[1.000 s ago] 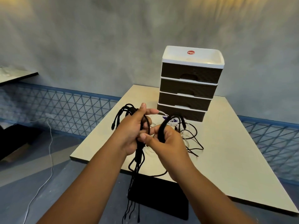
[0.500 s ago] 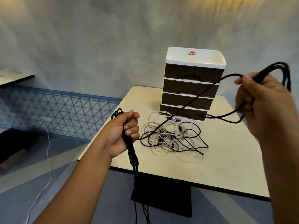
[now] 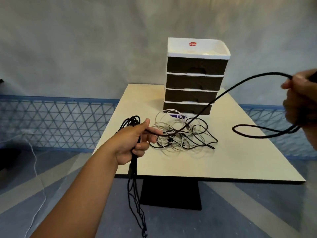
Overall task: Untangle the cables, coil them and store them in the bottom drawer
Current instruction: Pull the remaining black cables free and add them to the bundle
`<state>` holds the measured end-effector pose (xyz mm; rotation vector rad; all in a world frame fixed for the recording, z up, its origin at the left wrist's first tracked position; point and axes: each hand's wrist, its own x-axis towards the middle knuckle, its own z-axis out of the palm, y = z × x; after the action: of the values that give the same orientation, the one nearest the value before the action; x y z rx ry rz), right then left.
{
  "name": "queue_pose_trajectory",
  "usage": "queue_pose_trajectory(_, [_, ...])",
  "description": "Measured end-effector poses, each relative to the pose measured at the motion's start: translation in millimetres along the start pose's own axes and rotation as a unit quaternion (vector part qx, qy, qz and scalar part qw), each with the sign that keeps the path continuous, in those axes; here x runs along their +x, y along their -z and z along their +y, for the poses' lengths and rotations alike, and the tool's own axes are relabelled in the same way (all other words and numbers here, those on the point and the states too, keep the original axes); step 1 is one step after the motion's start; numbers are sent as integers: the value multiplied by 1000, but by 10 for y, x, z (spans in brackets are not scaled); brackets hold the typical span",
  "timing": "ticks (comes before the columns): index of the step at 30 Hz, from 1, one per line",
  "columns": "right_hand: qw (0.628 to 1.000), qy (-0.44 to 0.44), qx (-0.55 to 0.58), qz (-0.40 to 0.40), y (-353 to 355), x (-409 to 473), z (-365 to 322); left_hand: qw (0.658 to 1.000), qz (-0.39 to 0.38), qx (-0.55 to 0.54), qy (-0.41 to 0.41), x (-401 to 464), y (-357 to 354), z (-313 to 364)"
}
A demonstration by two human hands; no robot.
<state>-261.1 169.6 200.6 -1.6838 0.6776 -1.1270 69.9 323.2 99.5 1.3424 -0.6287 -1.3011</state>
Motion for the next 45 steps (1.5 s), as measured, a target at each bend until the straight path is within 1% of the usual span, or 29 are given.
queue_pose_trajectory(2, [1000,-12,-13,-9,-425,-94,-104,998,-21,48,27,17,-48,-41])
queue_pose_trajectory(3, [1000,12,-18,-17,-534,-164,-83,996,-27,71,40,20,-77,-60])
queue_pose_trajectory(6, [1000,-21,-11,-13,-739,-254,2,989,-34,127,73,10,-150,-109])
queue_pose_trajectory(8, [997,-53,-57,-19,-791,-295,16,983,-31,159,86,-10,-153,-131])
queue_pose_trajectory(11, [986,-81,-146,-30,-755,-356,114,978,-18,193,80,-45,-76,-142])
queue_pose_trajectory(13, [971,-108,-205,-62,-720,-385,155,981,-9,180,70,-50,-14,-137])
queue_pose_trajectory(14, [963,-126,-224,-86,-736,-416,152,986,-9,155,63,-46,9,-133])
queue_pose_trajectory(17, [948,-157,-229,-158,-872,-516,125,998,-22,41,30,-50,10,-123])
queue_pose_trajectory(21, [916,-122,-284,-255,-1209,-623,134,998,-64,3,-17,-153,-175,-129])
queue_pose_trajectory(23, [911,-101,-296,-270,-1393,-661,202,995,-94,5,-20,-203,-303,-149])
queue_pose_trajectory(25, [911,-86,-295,-276,-1558,-702,280,995,-99,17,-11,-230,-400,-192])
queue_pose_trajectory(28, [903,-56,-311,-290,-1727,-769,402,998,-61,23,-10,-246,-465,-304])
queue_pose_trajectory(31, [885,-53,-351,-301,-1783,-842,529,999,-16,31,-41,-254,-498,-381])
queue_pose_trajectory(32, [885,-61,-350,-299,-1796,-873,586,998,-3,24,-52,-249,-499,-394])
queue_pose_trajectory(34, [904,-92,-302,-288,-1818,-947,715,997,10,-2,-78,-228,-500,-402])
queue_pose_trajectory(36, [929,-146,-197,-276,-1797,-1028,831,994,11,-31,-103,-211,-498,-382])
queue_pose_trajectory(38, [943,-181,-106,-258,-1767,-1077,890,991,11,-53,-121,-198,-485,-345])
queue_pose_trajectory(42, [976,-136,-9,-167,-1718,-1000,872,988,9,-52,-143,-191,-511,-298])
queue_pose_trajectory(45, [983,-87,-11,-160,-1731,-941,876,985,24,-58,-158,-181,-562,-328])
